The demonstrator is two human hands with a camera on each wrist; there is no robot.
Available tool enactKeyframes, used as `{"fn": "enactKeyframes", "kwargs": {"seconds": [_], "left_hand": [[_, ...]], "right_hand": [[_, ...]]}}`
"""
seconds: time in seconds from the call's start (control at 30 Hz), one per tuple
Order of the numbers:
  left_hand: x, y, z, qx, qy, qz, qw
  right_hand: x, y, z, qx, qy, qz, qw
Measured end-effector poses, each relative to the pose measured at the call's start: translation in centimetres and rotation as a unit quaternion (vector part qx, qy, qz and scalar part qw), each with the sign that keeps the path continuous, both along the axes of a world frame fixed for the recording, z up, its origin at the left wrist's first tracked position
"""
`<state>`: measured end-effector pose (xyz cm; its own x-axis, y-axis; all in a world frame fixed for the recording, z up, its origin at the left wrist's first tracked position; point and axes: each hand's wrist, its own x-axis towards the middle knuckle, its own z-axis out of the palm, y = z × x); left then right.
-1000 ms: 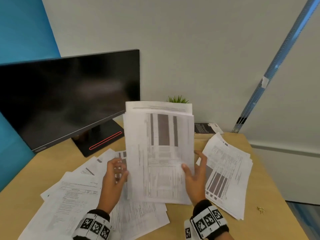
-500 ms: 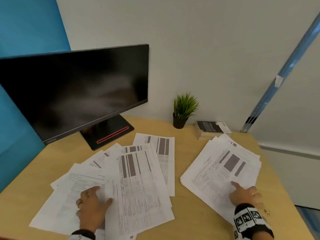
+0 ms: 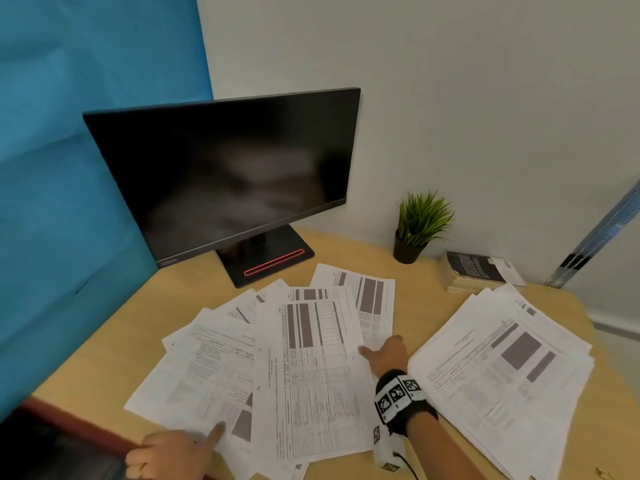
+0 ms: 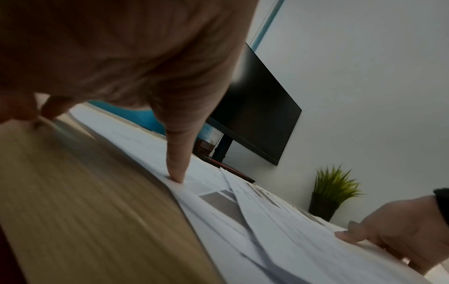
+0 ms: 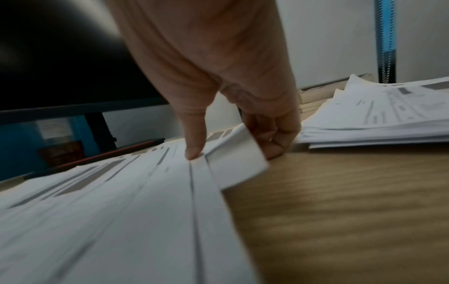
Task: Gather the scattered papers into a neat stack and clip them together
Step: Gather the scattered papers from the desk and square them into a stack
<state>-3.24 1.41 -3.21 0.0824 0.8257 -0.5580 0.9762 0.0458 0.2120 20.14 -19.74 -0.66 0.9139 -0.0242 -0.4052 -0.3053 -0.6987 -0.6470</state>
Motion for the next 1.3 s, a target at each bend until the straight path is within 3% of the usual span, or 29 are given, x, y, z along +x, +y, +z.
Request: {"fn": "enactKeyframes", "kwargs": {"seconds": [0.1, 0.17, 0.27, 0.37, 0.43, 0.57, 0.63, 0.7, 0.77, 0.9, 1.0, 1.1, 1.2, 1.3], "left_hand": [[1.1, 0.6, 1.2, 0.034, -0.084, 0.043, 0.995], [2.5, 1.8, 1.2, 0.037, -0.099, 0.060, 0.993], [4.3, 3.9, -0.8, 0.023, -0.142, 0.005, 0.990], [6.7, 4.9, -2.2, 0.027, -0.180, -0.090, 0.979], [8.5, 3.3, -0.6, 0.010, -0.206, -0.158, 0.966], [11.7, 0.0, 1.4, -0.060, -0.307, -0.225, 0.923], [11.9, -0.4, 1.4, -0.029, -0.313, -0.210, 0.926], [11.1, -0.3, 0.9, 0.023, -0.272, -0.157, 0.949], [10.0, -0.8, 0.4, 0.015, -0.244, -0.101, 0.965], [8.8, -3.3, 0.1, -0.056, -0.282, -0.109, 0.951], [8.7, -3.4, 0.1, -0.103, -0.351, -0.099, 0.925], [8.4, -3.0, 0.5, -0.075, -0.437, -0.124, 0.888], [8.2, -3.2, 2.7, -0.039, -0.538, -0.162, 0.826], [8.4, -3.2, 6.3, -0.009, -0.621, -0.205, 0.757]], "right_hand": [[1.0, 1.2, -0.6, -0.057, -0.027, 0.069, 0.996], [1.3, 1.3, -1.0, -0.063, -0.044, 0.104, 0.992], [0.8, 0.4, -1.6, -0.059, -0.064, 0.127, 0.988], [-0.5, 0.3, -1.4, -0.065, -0.100, 0.097, 0.988], [-1.7, 1.3, -1.0, -0.064, -0.098, 0.086, 0.989], [-3.5, 3.1, -0.9, -0.106, -0.071, 0.182, 0.975], [-3.5, 2.8, -1.0, -0.085, -0.057, 0.134, 0.986], [-3.2, 2.0, -1.0, -0.096, -0.060, 0.064, 0.992], [-3.1, 1.5, -0.9, -0.128, -0.048, 0.063, 0.989], [-3.4, 1.9, -1.6, 0.035, 0.012, 0.069, 0.997], [-4.0, 2.1, -2.0, 0.114, 0.046, 0.072, 0.990], [-4.7, 1.5, -2.4, 0.192, 0.012, 0.037, 0.981], [-5.4, 0.5, -0.5, 0.292, -0.064, -0.012, 0.954], [-5.6, -0.6, 3.4, 0.384, -0.120, -0.010, 0.915]]}}
